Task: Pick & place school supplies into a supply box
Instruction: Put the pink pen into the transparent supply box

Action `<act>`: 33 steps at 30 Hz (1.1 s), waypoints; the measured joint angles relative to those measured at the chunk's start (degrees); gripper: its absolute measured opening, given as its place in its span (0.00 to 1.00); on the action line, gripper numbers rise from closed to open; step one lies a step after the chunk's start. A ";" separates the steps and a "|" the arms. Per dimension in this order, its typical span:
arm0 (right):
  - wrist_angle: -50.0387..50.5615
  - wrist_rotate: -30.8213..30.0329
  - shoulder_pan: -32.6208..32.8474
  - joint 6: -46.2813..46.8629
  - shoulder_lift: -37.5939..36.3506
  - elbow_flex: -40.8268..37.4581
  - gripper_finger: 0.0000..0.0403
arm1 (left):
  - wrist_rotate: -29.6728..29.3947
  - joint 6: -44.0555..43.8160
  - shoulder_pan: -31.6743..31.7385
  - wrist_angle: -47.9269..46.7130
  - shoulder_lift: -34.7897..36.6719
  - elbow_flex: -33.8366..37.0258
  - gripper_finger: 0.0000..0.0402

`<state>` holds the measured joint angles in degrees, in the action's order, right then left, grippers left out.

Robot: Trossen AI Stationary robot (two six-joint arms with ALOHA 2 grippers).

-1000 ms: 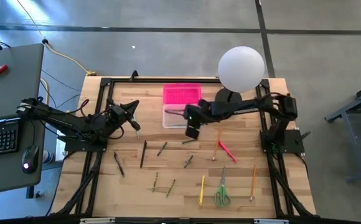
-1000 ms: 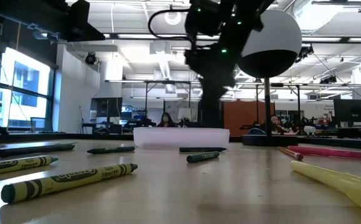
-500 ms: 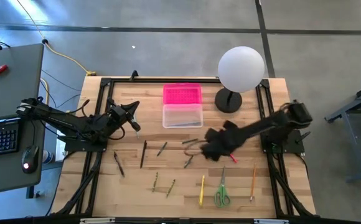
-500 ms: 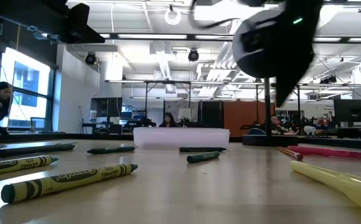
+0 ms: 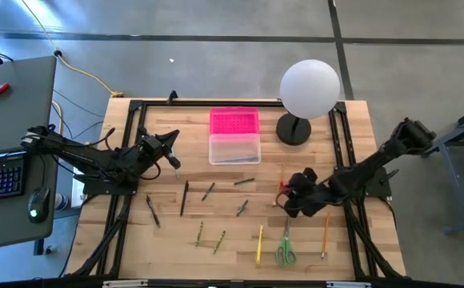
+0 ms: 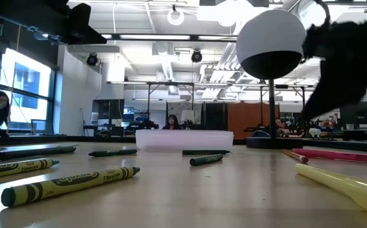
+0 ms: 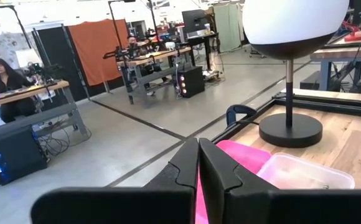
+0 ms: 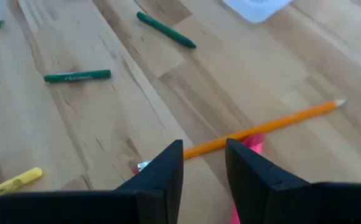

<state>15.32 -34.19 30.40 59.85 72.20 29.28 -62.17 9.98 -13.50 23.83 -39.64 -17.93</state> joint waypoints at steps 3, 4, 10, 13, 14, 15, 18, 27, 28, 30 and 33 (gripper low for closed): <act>-4.67 0.79 0.19 1.22 0.08 -3.76 0.25 | 0.01 -0.09 0.00 0.00 0.00 0.00 0.12; -4.27 0.89 0.19 0.96 0.11 -4.49 0.25 | 0.02 -0.14 0.00 0.00 0.00 0.00 0.12; -2.31 -3.36 -0.01 -1.85 0.13 -5.86 0.25 | 0.00 -1.72 0.00 -0.51 0.02 0.00 0.12; -2.28 -3.03 -0.01 -2.35 0.13 -5.86 0.25 | 0.00 -2.97 0.00 -1.82 0.00 0.00 0.12; -2.08 -2.34 -0.01 -2.44 0.13 -5.86 0.25 | 0.00 -2.99 0.00 -1.95 0.00 0.00 0.12; -1.95 -1.88 -0.01 -2.41 0.13 -5.86 0.25 | 0.00 -3.02 0.00 -2.02 0.00 0.00 0.12; -1.82 -0.26 -0.01 -2.66 0.13 -5.86 0.25 | 0.00 -3.20 0.00 -2.51 0.00 0.00 0.12; -0.83 -2.04 -0.01 -3.31 0.17 -5.86 0.25 | 0.00 -6.01 0.00 -4.04 0.01 0.00 0.12; -0.69 -2.40 -0.01 -3.31 0.17 -5.86 0.25 | 0.01 -6.12 0.00 -4.32 0.02 0.00 0.12; -0.60 -2.41 -0.01 -3.31 0.17 -5.86 0.25 | 0.00 -6.16 0.00 -4.60 0.00 0.00 0.12; -0.45 -2.15 -0.01 -3.04 0.19 -5.86 0.25 | 0.00 -6.49 0.00 -4.53 0.02 0.00 0.12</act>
<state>14.87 -36.34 30.39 56.81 72.39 23.42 -62.17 3.49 -13.50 19.31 -39.62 -17.93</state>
